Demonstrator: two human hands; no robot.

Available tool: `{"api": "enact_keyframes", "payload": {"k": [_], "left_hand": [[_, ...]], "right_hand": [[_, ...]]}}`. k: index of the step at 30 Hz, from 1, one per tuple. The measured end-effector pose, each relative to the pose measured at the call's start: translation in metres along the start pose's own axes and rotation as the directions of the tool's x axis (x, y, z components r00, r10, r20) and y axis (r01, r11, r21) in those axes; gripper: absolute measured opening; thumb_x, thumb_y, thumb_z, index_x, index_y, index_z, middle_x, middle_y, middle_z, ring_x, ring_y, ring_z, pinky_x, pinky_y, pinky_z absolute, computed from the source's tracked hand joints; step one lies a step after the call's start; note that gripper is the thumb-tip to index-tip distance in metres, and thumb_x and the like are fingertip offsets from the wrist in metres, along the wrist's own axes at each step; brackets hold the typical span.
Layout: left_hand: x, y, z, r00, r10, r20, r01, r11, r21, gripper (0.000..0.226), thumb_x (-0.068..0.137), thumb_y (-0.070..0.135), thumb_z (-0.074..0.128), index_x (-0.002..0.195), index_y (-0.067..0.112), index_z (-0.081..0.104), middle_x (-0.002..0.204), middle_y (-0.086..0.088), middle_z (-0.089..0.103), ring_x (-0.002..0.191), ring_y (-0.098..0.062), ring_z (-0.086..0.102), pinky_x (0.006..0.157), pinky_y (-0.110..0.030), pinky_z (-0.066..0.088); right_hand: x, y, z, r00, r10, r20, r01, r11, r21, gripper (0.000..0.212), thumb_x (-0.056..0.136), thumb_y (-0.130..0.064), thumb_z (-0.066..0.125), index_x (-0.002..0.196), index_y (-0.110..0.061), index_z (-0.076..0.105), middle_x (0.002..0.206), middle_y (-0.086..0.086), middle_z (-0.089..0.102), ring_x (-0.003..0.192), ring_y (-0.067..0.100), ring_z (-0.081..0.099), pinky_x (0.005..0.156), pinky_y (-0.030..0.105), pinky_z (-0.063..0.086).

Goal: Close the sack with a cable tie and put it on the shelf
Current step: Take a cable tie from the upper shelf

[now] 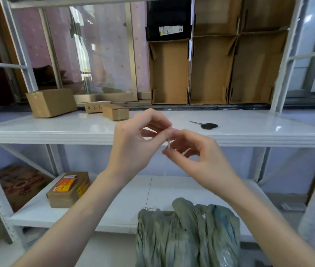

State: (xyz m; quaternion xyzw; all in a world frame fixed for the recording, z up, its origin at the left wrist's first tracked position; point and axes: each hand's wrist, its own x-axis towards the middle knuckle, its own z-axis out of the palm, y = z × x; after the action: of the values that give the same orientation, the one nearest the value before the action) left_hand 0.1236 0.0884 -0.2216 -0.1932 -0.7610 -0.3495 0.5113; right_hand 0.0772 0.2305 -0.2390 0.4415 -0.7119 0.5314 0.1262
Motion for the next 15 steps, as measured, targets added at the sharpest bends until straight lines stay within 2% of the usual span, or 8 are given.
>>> {"api": "enact_keyframes", "payload": {"k": [3, 6, 9, 12, 15], "left_hand": [[-0.016, 0.016, 0.006, 0.996, -0.060, 0.063, 0.064, 0.996, -0.062, 0.021, 0.075, 0.001, 0.076, 0.081, 0.017, 0.063, 0.068, 0.010, 0.064, 0.068, -0.007, 0.066, 0.063, -0.017, 0.053], [-0.034, 0.031, 0.010, 0.970, -0.177, 0.164, 0.212, 0.950, -0.229, 0.032, 0.072, 0.003, 0.077, 0.089, 0.027, 0.068, 0.074, 0.003, 0.067, 0.071, -0.012, 0.066, 0.063, -0.018, 0.054], [-0.048, 0.038, 0.014, 0.944, -0.222, 0.244, 0.299, 0.889, -0.348, 0.030, 0.071, 0.010, 0.072, 0.093, 0.031, 0.070, 0.071, 0.013, 0.068, 0.070, -0.005, 0.065, 0.064, -0.015, 0.053], [-0.059, 0.039, 0.020, 0.925, -0.225, 0.307, 0.336, 0.863, -0.378, 0.018, 0.075, 0.012, 0.071, 0.087, 0.025, 0.075, 0.072, 0.013, 0.068, 0.070, -0.004, 0.064, 0.062, -0.014, 0.050], [-0.072, 0.035, 0.029, 0.907, -0.227, 0.355, 0.355, 0.866, -0.352, 0.006, 0.075, 0.016, 0.072, 0.078, 0.021, 0.072, 0.071, 0.013, 0.068, 0.068, -0.003, 0.063, 0.060, -0.014, 0.048]], "right_hand": [[-0.026, -0.002, 0.002, 0.997, 0.050, -0.051, -0.047, 0.997, 0.059, 0.007, 0.083, -0.014, 0.065, 0.082, -0.020, 0.069, 0.070, -0.001, 0.072, 0.069, 0.015, 0.066, 0.073, 0.041, 0.053], [-0.051, -0.004, 0.000, 0.994, 0.086, -0.069, -0.076, 0.988, 0.134, 0.018, 0.086, -0.014, 0.062, 0.076, -0.028, 0.069, 0.062, -0.007, 0.070, 0.062, 0.007, 0.064, 0.067, 0.023, 0.053], [-0.072, -0.004, -0.003, 0.989, 0.132, -0.066, -0.115, 0.970, 0.212, 0.012, 0.086, -0.014, 0.062, 0.078, -0.019, 0.071, 0.059, -0.006, 0.068, 0.059, 0.004, 0.061, 0.064, 0.015, 0.048], [-0.087, 0.003, -0.004, 0.985, 0.163, -0.050, -0.151, 0.970, 0.191, 0.014, 0.086, -0.013, 0.061, 0.078, -0.019, 0.072, 0.060, -0.003, 0.067, 0.061, 0.008, 0.060, 0.066, 0.018, 0.049], [-0.100, 0.014, -0.004, 0.983, 0.183, -0.026, -0.179, 0.977, 0.115, 0.021, 0.089, -0.016, 0.058, 0.079, -0.031, 0.069, 0.064, -0.001, 0.069, 0.068, 0.015, 0.064, 0.074, 0.027, 0.052]]}}
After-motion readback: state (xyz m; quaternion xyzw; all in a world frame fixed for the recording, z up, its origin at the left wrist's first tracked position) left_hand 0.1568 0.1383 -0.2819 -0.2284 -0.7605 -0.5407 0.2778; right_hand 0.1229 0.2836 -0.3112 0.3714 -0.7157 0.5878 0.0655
